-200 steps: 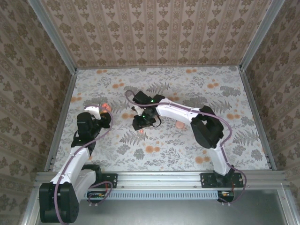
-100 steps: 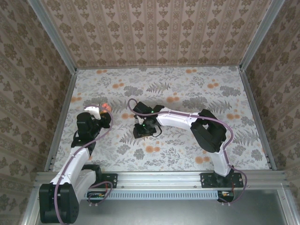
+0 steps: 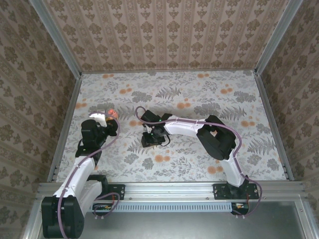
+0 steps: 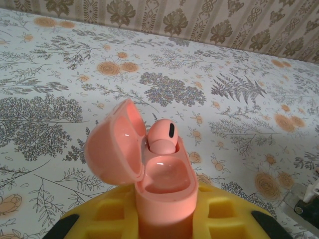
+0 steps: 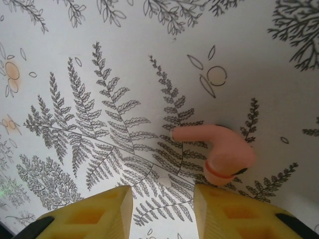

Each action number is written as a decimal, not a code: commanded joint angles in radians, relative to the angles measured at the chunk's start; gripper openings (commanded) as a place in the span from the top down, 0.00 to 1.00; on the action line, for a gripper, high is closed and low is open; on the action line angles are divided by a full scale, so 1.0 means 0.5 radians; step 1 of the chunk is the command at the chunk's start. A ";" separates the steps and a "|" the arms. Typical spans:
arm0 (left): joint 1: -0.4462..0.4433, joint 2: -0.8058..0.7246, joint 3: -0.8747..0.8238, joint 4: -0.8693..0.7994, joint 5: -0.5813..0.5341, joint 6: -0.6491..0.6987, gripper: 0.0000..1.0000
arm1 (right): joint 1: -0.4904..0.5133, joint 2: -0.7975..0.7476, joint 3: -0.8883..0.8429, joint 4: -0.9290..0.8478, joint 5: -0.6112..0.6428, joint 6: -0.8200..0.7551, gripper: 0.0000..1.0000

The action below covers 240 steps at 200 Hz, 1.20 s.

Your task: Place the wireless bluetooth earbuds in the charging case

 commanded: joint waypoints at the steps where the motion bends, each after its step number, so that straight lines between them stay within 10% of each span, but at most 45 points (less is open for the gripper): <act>1: 0.022 -0.030 0.000 -0.012 0.010 -0.022 0.90 | -0.027 0.025 0.011 -0.077 0.124 -0.012 0.62; 240: 0.021 -0.043 0.008 -0.049 -0.011 -0.005 0.90 | -0.102 -0.018 0.253 -0.276 0.395 -0.128 0.58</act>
